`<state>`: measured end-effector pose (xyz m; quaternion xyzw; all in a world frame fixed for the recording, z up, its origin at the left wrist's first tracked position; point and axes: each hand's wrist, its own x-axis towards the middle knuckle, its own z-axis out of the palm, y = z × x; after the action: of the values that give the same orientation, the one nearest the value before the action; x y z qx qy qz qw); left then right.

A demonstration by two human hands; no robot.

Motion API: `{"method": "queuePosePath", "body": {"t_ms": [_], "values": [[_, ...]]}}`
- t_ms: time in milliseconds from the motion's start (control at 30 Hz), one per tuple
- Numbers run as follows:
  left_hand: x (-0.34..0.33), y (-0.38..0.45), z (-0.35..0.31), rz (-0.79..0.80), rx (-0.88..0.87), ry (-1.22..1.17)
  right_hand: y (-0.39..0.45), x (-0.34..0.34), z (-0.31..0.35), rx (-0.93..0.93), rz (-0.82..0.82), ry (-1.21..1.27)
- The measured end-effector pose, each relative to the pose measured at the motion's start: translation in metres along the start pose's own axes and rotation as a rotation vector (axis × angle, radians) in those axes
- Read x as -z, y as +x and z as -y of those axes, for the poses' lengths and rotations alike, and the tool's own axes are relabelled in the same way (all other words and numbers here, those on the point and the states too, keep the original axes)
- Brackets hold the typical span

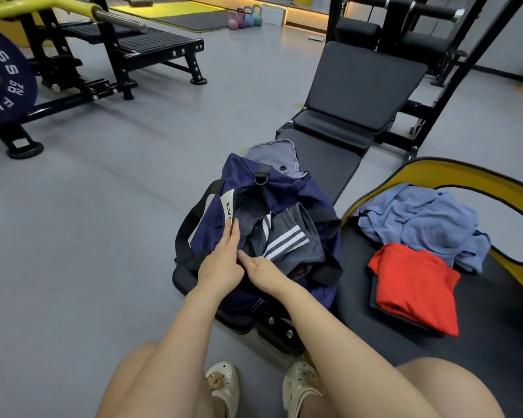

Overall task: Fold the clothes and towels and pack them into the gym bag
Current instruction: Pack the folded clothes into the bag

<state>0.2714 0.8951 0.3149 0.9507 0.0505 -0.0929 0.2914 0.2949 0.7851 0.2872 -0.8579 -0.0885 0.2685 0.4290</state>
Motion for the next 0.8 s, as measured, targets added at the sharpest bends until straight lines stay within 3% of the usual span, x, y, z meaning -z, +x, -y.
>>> {"method": "queuePosePath", "body": {"t_ms": [67, 133, 200, 267, 300, 367, 433, 500, 800], "values": [[-0.002, 0.001, 0.001, 0.0, -0.028, 0.048, -0.009, 0.012, -0.007, 0.123, -0.148, -0.011], [-0.004, 0.0, 0.001, -0.015, 0.001, 0.13, -0.018, 0.028, -0.023, 0.193, -0.446, 0.052], [-0.005, -0.001, 0.002, -0.188, -0.05, 0.313, -0.024, 0.046, -0.045, 0.159, -0.756, 0.115], [-0.008, -0.001, -0.008, -0.409, -0.208, 0.355, -0.027, 0.062, -0.068, 0.031, -0.883, 0.121], [-0.013, 0.0, -0.015, -0.454, -0.29, 0.332, -0.027, 0.069, -0.077, -0.037, -0.877, 0.106], [-0.025, 0.005, -0.029, -0.304, -0.326, 0.254, -0.025, 0.074, -0.092, -0.149, -0.787, 0.078], [-0.041, 0.016, -0.038, -0.066, -0.187, 0.167, -0.024, 0.074, -0.098, -0.196, -0.699, 0.057], [-0.052, 0.031, -0.043, 0.035, -0.104, 0.167, -0.023, 0.071, -0.102, -0.206, -0.646, 0.034], [-0.088, 0.069, -0.06, 0.069, -0.268, 0.267, -0.02, 0.08, -0.104, -0.032, -0.604, 0.116]]}}
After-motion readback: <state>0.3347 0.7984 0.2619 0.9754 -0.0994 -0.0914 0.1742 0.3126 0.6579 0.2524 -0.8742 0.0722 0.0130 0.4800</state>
